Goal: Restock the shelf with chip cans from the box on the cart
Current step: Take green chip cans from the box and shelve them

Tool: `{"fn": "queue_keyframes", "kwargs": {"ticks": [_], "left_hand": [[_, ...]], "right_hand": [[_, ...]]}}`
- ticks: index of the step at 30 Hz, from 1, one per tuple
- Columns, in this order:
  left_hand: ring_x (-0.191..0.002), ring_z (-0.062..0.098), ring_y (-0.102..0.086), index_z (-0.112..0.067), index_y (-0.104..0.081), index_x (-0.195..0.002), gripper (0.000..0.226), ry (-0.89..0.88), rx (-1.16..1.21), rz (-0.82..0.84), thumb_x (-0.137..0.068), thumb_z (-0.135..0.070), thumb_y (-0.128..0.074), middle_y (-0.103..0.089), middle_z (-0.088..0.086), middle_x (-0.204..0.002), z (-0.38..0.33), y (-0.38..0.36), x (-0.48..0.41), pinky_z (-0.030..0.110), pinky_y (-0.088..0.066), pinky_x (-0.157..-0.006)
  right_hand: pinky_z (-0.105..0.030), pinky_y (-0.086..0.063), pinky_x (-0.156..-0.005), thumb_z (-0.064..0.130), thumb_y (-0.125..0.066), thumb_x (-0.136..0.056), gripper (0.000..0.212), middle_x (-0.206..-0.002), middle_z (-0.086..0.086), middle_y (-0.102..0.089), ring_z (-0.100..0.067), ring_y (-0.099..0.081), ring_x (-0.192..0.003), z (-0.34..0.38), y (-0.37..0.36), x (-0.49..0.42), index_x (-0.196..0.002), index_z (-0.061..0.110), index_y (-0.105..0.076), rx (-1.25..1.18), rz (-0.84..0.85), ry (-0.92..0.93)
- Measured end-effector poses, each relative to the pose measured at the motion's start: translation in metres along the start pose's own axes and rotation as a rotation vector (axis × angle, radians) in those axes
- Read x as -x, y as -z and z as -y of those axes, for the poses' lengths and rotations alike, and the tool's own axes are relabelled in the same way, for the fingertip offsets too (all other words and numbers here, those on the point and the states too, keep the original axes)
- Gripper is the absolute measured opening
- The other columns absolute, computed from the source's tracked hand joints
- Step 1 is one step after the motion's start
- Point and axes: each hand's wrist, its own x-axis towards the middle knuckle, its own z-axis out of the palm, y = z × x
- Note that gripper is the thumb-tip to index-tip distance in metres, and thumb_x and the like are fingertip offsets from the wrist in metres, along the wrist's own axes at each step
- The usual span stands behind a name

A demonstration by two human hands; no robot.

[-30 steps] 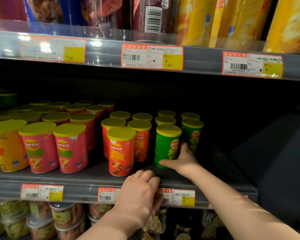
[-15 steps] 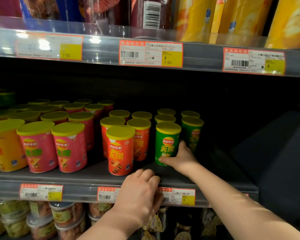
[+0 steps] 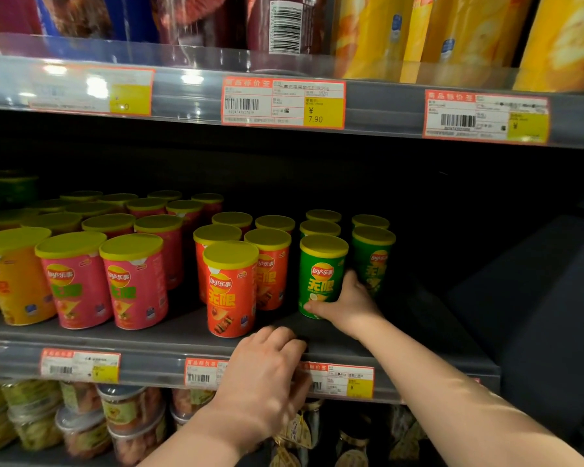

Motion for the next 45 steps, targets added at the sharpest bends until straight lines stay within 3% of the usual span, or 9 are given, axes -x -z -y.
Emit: {"fn": "queue_keyframes", "kwargs": {"ticks": [11, 20, 25, 29, 33, 36, 38, 43, 45], "left_hand": [[-0.08, 0.013, -0.064, -0.024, -0.07, -0.096, 0.043, 0.078, -0.01, 0.048, -0.069, -0.051, -0.051, -0.065, -0.009, -0.091, -0.006, 0.008, 0.0, 0.021, -0.053, -0.068], [-0.082, 0.017, -0.065, -0.021, -0.069, -0.1, 0.046, 0.102, -0.062, 0.114, -0.073, -0.052, -0.047, -0.066, -0.005, -0.095, -0.011, 0.013, 0.0, 0.024, -0.053, -0.073], [-0.084, 0.015, -0.068, -0.025, -0.071, -0.1, 0.049, 0.166, -0.141, 0.151, -0.073, -0.051, -0.04, -0.068, -0.008, -0.094, -0.02, 0.016, 0.005, 0.037, -0.054, -0.083], [-0.103, 0.024, -0.065, -0.021, -0.068, -0.114, 0.055, 0.245, -0.103, 0.164, -0.071, -0.047, -0.046, -0.068, -0.001, -0.111, -0.022, 0.029, 0.019, 0.042, -0.048, -0.093], [-0.108, 0.029, -0.063, -0.02, -0.066, -0.114, 0.061, 0.301, -0.141, 0.174, -0.065, -0.048, -0.044, -0.066, 0.004, -0.116, -0.017, 0.046, 0.053, 0.04, -0.053, -0.085], [-0.137, 0.024, -0.032, -0.018, -0.039, -0.142, 0.061, 0.353, -0.149, 0.271, -0.086, -0.039, -0.047, -0.036, 0.004, -0.148, -0.01, 0.055, 0.089, 0.035, -0.029, -0.111], [-0.137, 0.022, -0.027, -0.018, -0.033, -0.143, 0.058, 0.414, -0.16, 0.363, -0.09, -0.039, -0.046, -0.029, 0.002, -0.15, -0.005, 0.06, 0.116, 0.034, -0.024, -0.112], [-0.121, 0.028, -0.046, -0.017, -0.045, -0.133, 0.055, 0.503, -0.137, 0.391, -0.087, -0.045, -0.053, -0.045, 0.002, -0.133, 0.015, 0.071, 0.201, 0.038, -0.038, -0.099], [-0.124, 0.027, -0.043, -0.018, -0.039, -0.138, 0.059, 0.553, -0.15, 0.44, -0.088, -0.047, -0.051, -0.042, 0.002, -0.136, 0.021, 0.077, 0.233, 0.037, -0.036, -0.101]], "right_hand": [[-0.032, -0.043, -0.089, 0.038, -0.077, -0.075, 0.069, -0.133, -0.007, -0.05, -0.026, -0.052, -0.12, -0.005, 0.003, -0.003, -0.126, 0.015, -0.037, -0.012, 0.019, 0.049], [-0.035, -0.043, -0.09, 0.04, -0.075, -0.076, 0.076, -0.137, -0.009, -0.046, -0.029, -0.049, -0.122, -0.007, 0.001, -0.007, -0.133, 0.012, -0.032, -0.018, 0.042, 0.044], [-0.038, -0.041, -0.096, 0.036, -0.073, -0.079, 0.084, -0.145, -0.008, -0.038, -0.03, -0.042, -0.129, -0.007, 0.008, 0.004, -0.142, 0.017, -0.021, -0.042, 0.05, 0.005], [-0.036, -0.043, -0.095, 0.042, -0.066, -0.082, 0.073, -0.14, -0.006, -0.041, -0.028, -0.048, -0.124, -0.015, 0.017, 0.033, -0.14, 0.021, -0.027, 0.189, -0.037, 0.191], [-0.034, -0.033, -0.101, 0.042, -0.054, -0.089, 0.047, -0.136, 0.002, -0.041, -0.022, -0.043, -0.124, -0.007, 0.013, 0.079, -0.132, 0.028, -0.043, 0.419, -0.06, 0.482], [-0.031, -0.028, -0.102, 0.04, -0.047, -0.092, 0.038, -0.132, 0.007, -0.043, -0.018, -0.038, -0.125, 0.006, -0.011, 0.116, -0.129, 0.03, -0.045, 0.463, 0.069, 0.623], [-0.034, -0.027, -0.103, 0.04, -0.046, -0.092, 0.039, -0.133, 0.005, -0.043, -0.02, -0.038, -0.126, 0.015, -0.034, 0.137, -0.129, 0.029, -0.045, 0.535, 0.153, 0.667], [-0.037, -0.029, -0.104, 0.042, -0.049, -0.09, 0.047, -0.133, 0.002, -0.045, -0.024, -0.039, -0.126, 0.032, -0.095, 0.183, -0.133, 0.024, -0.044, 0.667, 0.334, 0.759], [-0.038, -0.03, -0.104, 0.043, -0.049, -0.09, 0.048, -0.132, 0.001, -0.046, -0.025, -0.04, -0.126, 0.04, -0.117, 0.202, -0.133, 0.023, -0.043, 0.698, 0.372, 0.792]]}}
